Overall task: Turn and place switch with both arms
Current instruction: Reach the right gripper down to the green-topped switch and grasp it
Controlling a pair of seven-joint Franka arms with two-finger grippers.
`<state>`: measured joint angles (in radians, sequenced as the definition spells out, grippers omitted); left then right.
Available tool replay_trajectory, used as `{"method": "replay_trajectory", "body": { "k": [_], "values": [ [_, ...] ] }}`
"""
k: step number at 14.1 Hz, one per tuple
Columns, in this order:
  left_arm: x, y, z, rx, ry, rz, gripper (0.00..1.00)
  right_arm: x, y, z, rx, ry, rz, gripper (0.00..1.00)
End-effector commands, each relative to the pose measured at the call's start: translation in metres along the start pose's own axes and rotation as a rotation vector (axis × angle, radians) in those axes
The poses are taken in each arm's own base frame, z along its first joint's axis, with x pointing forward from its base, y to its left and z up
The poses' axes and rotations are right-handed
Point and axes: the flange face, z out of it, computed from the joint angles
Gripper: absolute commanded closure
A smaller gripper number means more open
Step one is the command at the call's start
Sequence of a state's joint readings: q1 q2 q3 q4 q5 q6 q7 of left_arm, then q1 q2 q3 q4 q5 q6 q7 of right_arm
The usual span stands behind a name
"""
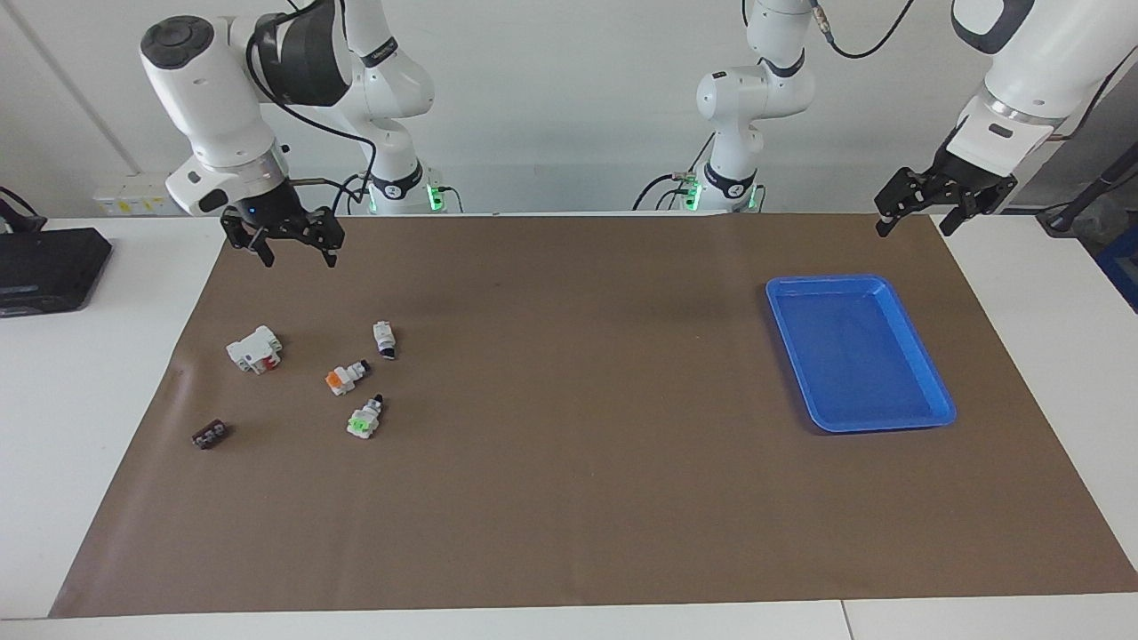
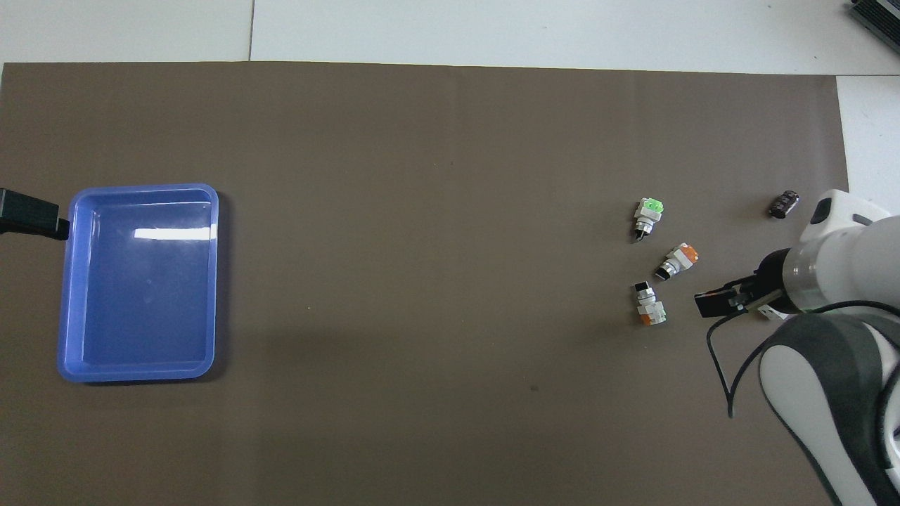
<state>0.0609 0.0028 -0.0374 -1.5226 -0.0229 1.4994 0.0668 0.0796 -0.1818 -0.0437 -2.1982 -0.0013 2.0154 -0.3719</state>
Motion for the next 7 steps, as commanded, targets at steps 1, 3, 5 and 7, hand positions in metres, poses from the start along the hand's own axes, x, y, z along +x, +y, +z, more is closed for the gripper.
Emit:
{"method": "replay_trajectory", "body": {
  "k": [1,3,5,7],
  "values": [
    [-0.007,-0.002,-0.001,0.015,0.010,-0.012,0.00,-0.001,-0.024,0.052,0.018,-0.006,-0.120,0.00],
    [-0.007,-0.002,-0.001,0.015,0.010,-0.012,0.00,0.011,-0.039,0.097,0.008,0.002,-0.167,0.00],
    [-0.007,-0.002,-0.001,0.015,0.010,-0.012,0.00,0.012,-0.038,0.116,0.015,-0.016,-0.244,0.00],
    [-0.007,-0.002,-0.001,0.015,0.010,-0.012,0.00,-0.006,-0.028,0.131,0.028,-0.038,-0.297,0.01]
  ]
}}
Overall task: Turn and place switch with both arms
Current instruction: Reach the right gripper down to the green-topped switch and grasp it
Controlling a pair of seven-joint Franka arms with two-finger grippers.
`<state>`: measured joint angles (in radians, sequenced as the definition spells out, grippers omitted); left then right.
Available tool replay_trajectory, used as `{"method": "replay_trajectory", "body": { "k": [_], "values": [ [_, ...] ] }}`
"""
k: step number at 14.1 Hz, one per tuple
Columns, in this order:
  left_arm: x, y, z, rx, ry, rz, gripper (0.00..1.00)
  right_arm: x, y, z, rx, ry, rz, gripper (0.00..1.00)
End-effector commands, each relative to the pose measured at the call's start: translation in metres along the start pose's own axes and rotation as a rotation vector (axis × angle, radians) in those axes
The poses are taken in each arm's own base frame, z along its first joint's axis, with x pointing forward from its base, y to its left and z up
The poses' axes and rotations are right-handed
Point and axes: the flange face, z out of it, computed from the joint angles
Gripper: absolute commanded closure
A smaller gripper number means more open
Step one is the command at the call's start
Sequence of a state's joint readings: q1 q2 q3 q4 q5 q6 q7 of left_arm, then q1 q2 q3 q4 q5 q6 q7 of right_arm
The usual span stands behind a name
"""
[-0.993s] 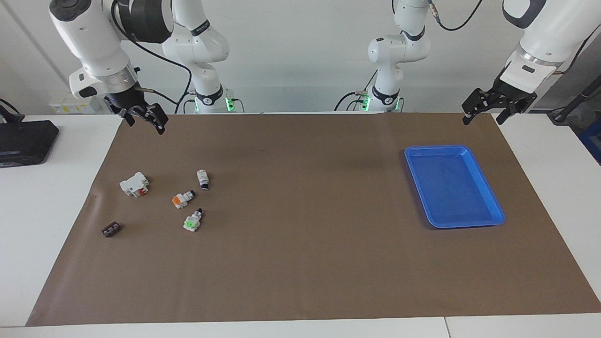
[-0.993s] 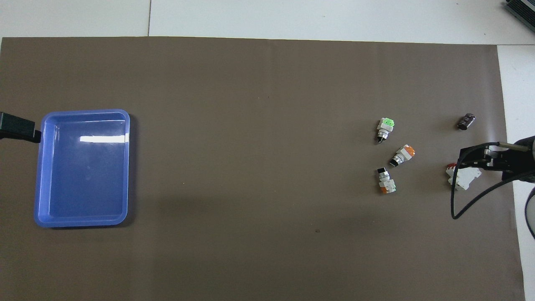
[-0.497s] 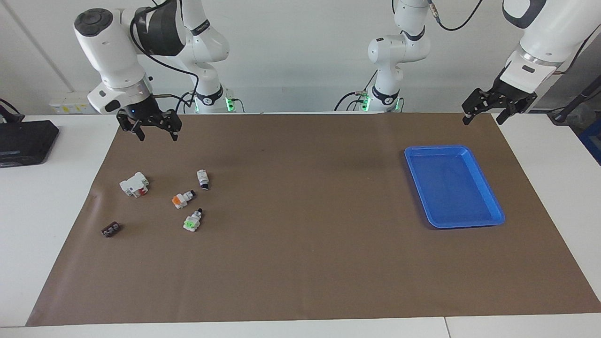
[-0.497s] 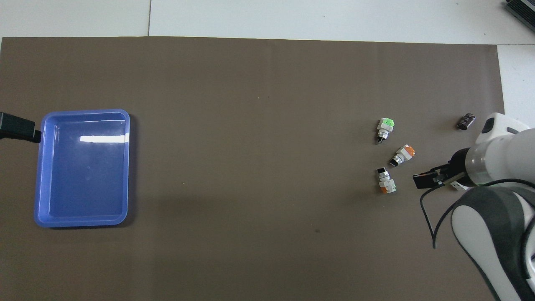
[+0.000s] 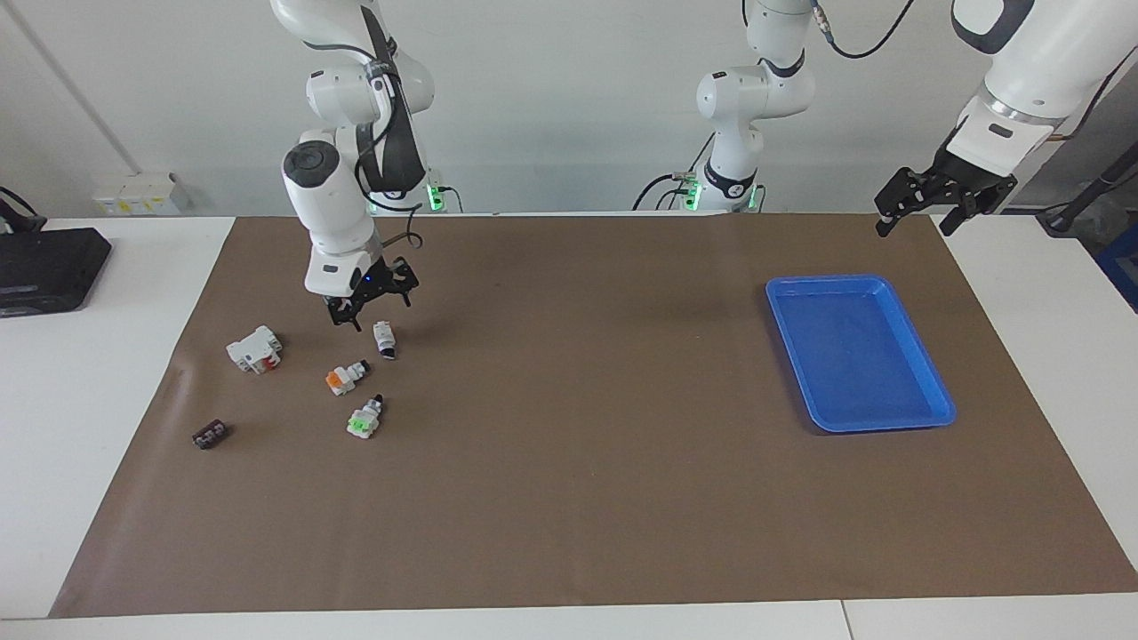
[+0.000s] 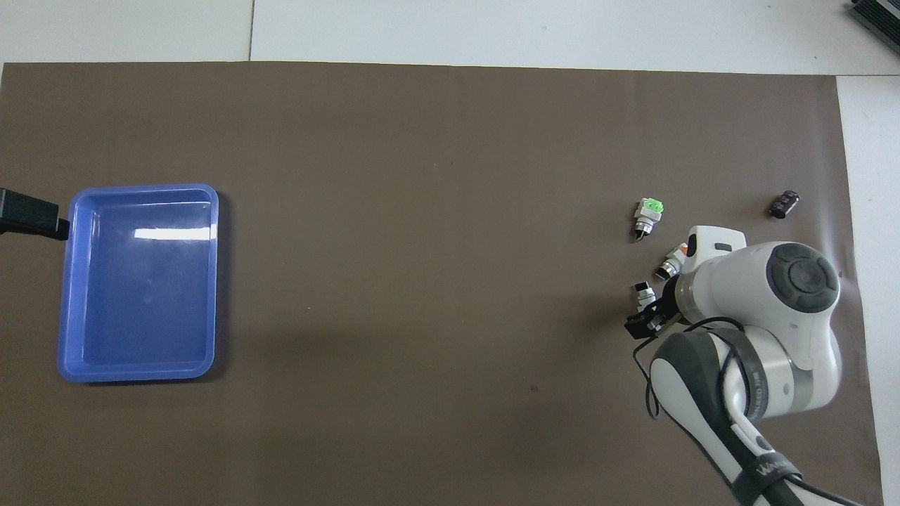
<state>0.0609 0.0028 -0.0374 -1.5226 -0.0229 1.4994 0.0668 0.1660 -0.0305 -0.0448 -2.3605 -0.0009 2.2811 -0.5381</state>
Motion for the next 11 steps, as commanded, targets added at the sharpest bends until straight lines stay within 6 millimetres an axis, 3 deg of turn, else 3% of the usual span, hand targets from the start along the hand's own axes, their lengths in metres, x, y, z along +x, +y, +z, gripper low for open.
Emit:
{"method": "replay_trajectory", "body": {
  "k": [1,4,11],
  "values": [
    [-0.007,-0.002,-0.001,0.015,0.010,-0.012,0.00,-0.024,0.009,0.013,0.007,0.019,-0.036,0.01],
    [-0.007,-0.002,-0.001,0.015,0.010,-0.012,0.00,-0.029,0.001,0.032,-0.006,0.037,0.028,0.01],
    [-0.007,-0.002,-0.001,0.015,0.010,-0.012,0.00,-0.025,-0.012,0.044,-0.014,0.050,0.073,0.10]
  ]
}}
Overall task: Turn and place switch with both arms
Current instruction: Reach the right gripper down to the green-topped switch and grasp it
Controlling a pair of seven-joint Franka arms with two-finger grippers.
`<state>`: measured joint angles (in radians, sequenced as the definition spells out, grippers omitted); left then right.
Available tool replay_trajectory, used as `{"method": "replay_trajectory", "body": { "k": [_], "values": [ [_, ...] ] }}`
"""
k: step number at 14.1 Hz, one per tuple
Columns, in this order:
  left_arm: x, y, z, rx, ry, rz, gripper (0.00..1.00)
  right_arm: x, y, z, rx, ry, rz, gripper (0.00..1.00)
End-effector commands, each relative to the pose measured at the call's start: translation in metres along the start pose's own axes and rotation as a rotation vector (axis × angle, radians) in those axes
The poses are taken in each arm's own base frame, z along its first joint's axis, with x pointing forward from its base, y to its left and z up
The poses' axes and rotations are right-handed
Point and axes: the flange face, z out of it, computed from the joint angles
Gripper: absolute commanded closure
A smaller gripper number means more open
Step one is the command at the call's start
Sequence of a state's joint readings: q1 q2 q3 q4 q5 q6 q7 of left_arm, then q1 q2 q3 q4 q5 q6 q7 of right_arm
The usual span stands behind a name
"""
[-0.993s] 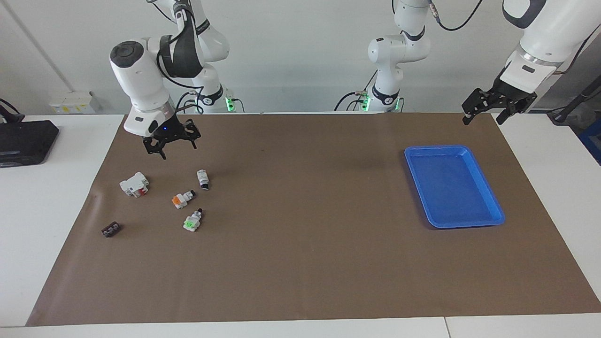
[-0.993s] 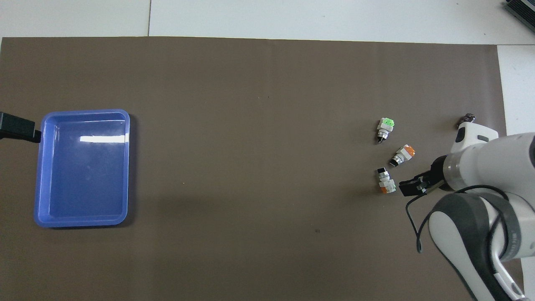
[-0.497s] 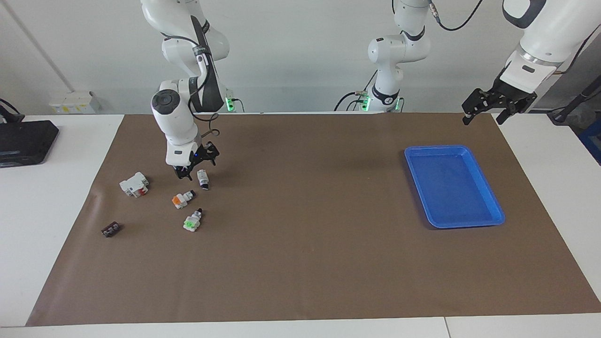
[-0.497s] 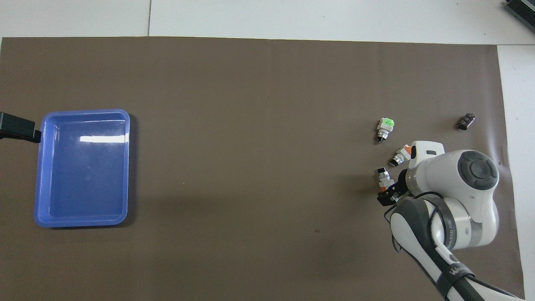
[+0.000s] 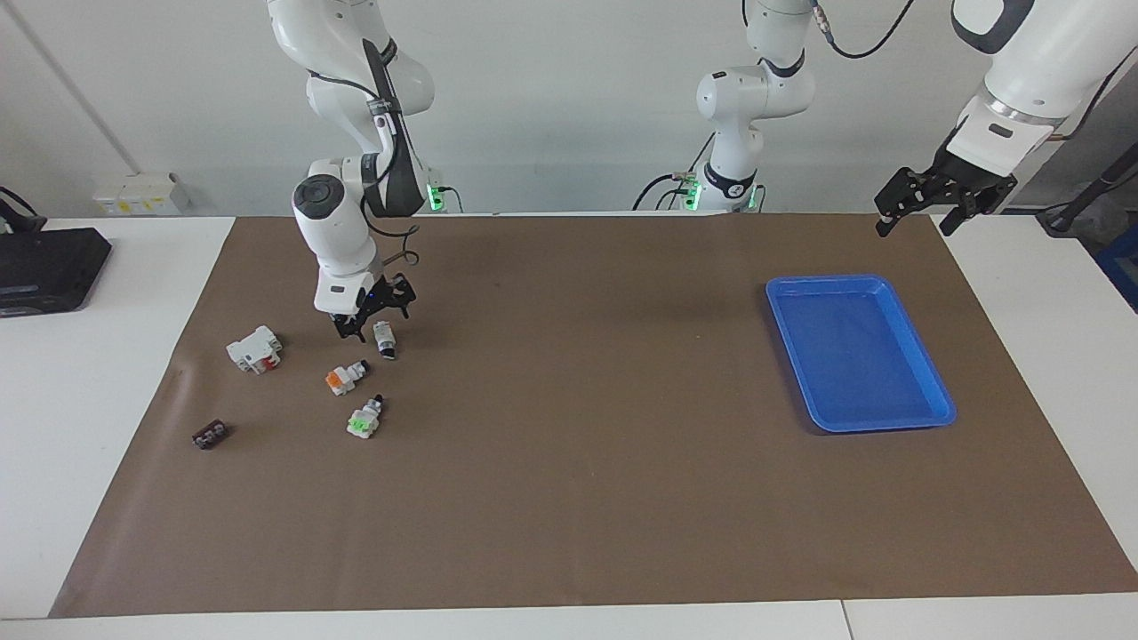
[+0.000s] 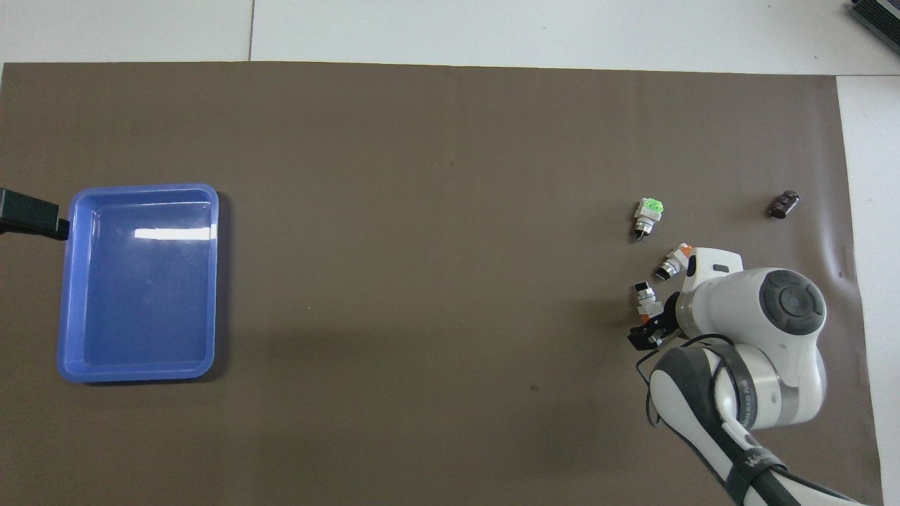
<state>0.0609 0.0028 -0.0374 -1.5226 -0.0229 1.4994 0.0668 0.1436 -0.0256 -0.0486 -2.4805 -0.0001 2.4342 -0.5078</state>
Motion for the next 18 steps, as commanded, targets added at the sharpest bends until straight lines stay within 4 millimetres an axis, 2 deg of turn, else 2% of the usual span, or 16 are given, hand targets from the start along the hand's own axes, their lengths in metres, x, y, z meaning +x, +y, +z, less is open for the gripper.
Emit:
{"method": "replay_trajectory", "body": {
  "k": [1,6,10,11,13,15,17,18],
  "values": [
    [-0.007,-0.002,-0.001,0.015,0.010,-0.012,0.00,-0.004,-0.012,0.012,-0.003,0.025,0.020,0.12],
    [-0.007,-0.002,-0.001,0.015,0.010,-0.012,0.00,-0.003,-0.003,0.016,-0.024,0.049,-0.014,0.14],
    [-0.007,-0.002,-0.001,0.015,0.010,-0.012,0.00,0.003,-0.002,0.015,-0.043,0.082,-0.009,0.38],
    [-0.007,-0.002,-0.001,0.015,0.010,-0.012,0.00,0.003,-0.001,0.013,-0.044,0.085,-0.007,0.47],
    [-0.007,-0.002,-0.001,0.015,0.010,-0.012,0.00,0.003,-0.001,0.014,-0.051,0.085,-0.026,1.00],
    [-0.007,-0.002,-0.001,0.015,0.010,-0.012,0.00,0.012,-0.007,0.011,-0.090,0.110,-0.090,1.00],
    [-0.007,-0.002,-0.001,0.015,0.010,-0.012,0.00,0.038,-0.027,0.001,-0.115,0.060,-0.311,1.00],
    [-0.007,-0.002,-0.001,0.015,0.010,-0.012,0.00,0.048,-0.025,-0.009,-0.104,0.022,-0.391,1.00]
  ]
}}
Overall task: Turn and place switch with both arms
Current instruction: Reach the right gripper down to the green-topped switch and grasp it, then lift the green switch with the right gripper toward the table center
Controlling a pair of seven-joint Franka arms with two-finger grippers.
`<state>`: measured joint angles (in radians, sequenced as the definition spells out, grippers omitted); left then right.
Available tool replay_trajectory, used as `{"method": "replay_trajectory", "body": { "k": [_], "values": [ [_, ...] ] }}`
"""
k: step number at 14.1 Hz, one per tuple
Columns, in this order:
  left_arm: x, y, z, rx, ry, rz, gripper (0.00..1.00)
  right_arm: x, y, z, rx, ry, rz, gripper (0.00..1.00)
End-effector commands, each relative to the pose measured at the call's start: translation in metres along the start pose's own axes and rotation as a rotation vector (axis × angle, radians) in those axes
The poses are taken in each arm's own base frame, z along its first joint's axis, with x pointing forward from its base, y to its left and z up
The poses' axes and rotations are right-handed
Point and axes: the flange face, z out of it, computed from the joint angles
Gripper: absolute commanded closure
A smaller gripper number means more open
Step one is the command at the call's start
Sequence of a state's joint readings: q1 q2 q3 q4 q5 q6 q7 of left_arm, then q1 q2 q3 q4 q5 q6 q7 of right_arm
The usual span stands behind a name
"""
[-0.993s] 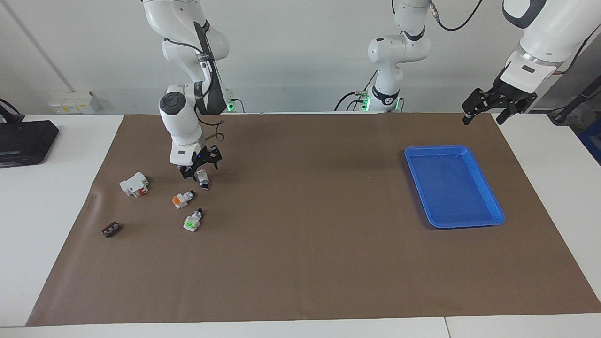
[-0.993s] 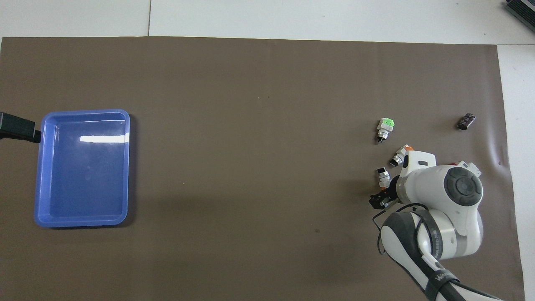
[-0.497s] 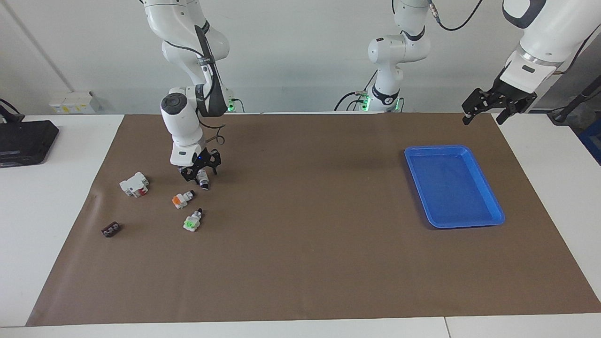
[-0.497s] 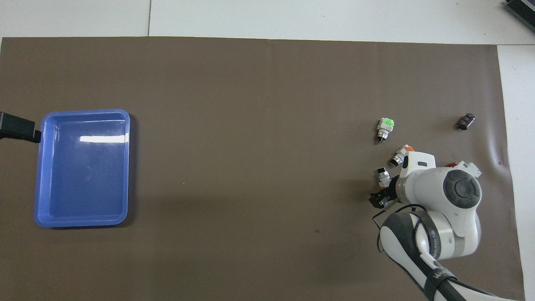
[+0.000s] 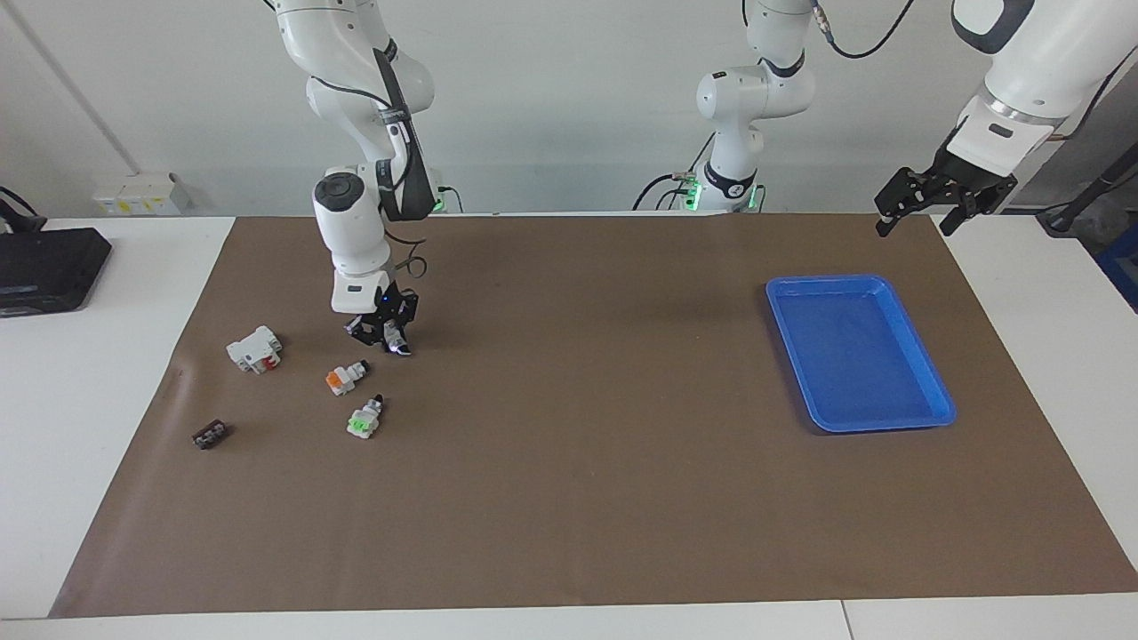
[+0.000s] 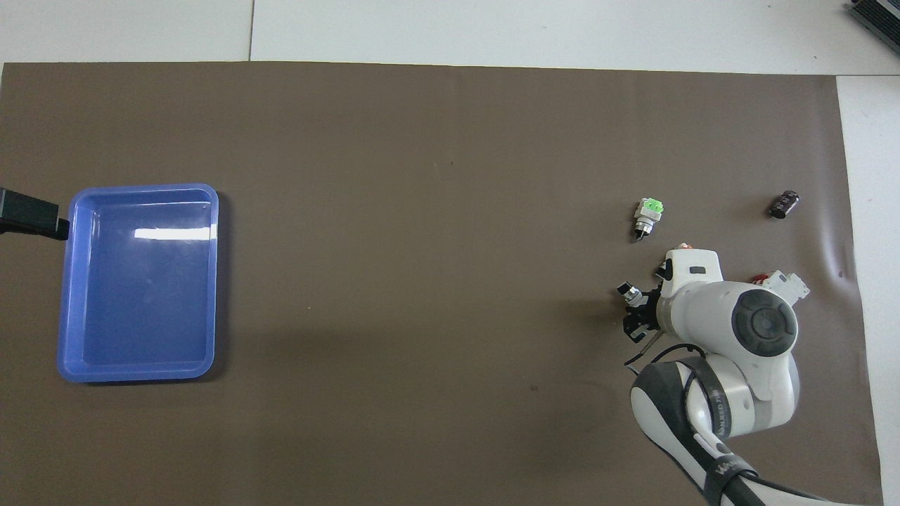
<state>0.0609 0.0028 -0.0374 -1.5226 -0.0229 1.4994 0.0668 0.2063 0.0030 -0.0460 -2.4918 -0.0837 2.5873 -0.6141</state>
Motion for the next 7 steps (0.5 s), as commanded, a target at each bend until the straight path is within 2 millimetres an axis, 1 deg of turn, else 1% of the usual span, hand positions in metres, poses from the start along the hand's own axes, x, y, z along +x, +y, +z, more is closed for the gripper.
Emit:
{"method": "replay_trajectory", "body": {
  "k": [1,3,4,5,7],
  "values": [
    [-0.007,-0.002,-0.001,0.015,0.010,-0.012,0.00,0.037,0.005,-0.021,0.011,-0.043,-0.221,1.00],
    [-0.007,-0.002,-0.001,0.015,0.010,-0.012,0.00,0.073,-0.010,-0.045,-0.009,0.010,-0.284,1.00],
    [-0.007,-0.002,-0.001,0.015,0.010,-0.012,0.00,0.086,-0.020,-0.053,-0.004,0.046,-0.300,1.00],
    [-0.007,-0.002,-0.001,0.015,0.010,-0.012,0.00,0.099,-0.030,-0.062,0.014,0.089,-0.324,1.00],
    [-0.007,-0.002,-0.001,0.015,0.010,-0.012,0.00,0.126,-0.044,-0.086,0.091,0.235,-0.369,1.00]
  ]
}}
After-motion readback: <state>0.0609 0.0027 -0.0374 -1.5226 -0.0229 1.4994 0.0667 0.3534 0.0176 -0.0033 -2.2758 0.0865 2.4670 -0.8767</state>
